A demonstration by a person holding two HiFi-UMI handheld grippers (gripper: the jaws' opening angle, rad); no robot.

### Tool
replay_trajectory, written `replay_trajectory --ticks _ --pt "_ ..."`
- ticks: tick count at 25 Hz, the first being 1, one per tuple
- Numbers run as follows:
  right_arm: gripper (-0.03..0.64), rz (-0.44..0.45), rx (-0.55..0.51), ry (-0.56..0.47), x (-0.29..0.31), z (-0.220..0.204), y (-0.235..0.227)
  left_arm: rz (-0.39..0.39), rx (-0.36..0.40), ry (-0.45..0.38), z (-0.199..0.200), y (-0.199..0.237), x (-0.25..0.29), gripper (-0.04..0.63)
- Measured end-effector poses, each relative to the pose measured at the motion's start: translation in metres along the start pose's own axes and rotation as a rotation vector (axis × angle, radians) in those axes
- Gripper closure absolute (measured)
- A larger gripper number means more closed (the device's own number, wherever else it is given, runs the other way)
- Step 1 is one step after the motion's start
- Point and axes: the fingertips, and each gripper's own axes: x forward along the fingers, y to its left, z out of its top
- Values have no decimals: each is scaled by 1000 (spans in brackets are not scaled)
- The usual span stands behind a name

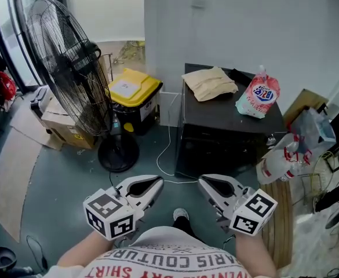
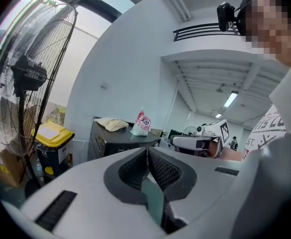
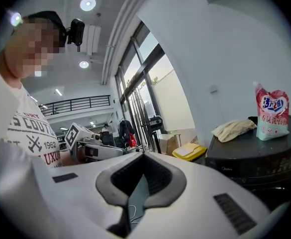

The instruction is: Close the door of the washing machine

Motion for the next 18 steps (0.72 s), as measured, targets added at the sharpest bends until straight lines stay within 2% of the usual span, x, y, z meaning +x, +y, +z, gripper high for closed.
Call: replay_trajectory --ticks 18 --pt "595 12 48 2 7 -14 12 5 -15 0 -12 4 -9 561"
